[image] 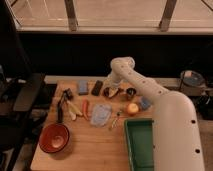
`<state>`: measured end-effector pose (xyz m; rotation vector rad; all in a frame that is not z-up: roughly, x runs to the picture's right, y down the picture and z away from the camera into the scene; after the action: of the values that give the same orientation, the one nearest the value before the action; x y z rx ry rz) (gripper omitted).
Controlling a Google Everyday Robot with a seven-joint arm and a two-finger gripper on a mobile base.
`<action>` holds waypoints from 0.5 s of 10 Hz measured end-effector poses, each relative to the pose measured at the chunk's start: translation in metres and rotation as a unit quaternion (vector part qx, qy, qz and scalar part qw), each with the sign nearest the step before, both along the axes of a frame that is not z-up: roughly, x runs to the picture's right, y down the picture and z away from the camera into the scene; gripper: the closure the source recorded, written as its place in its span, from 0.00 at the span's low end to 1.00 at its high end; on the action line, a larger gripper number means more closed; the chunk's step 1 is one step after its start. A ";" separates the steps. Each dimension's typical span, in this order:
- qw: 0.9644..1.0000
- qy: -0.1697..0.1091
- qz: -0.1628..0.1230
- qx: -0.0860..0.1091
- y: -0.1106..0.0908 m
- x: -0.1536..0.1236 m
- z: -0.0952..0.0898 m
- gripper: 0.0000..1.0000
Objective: Place grapes in table surface
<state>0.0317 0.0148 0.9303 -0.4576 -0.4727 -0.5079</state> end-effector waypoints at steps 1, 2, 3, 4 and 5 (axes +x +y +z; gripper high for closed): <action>1.000 0.000 0.006 0.020 -0.013 0.004 -0.015 1.00; 0.999 0.000 0.011 0.038 -0.024 0.008 -0.030 1.00; 0.998 -0.001 0.018 0.063 -0.041 0.013 -0.051 1.00; 0.997 -0.003 0.022 0.079 -0.051 0.018 -0.066 1.00; 0.995 -0.006 0.025 0.095 -0.060 0.021 -0.083 1.00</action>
<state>0.0523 -0.0455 0.8472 -0.2593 -0.4421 -0.5021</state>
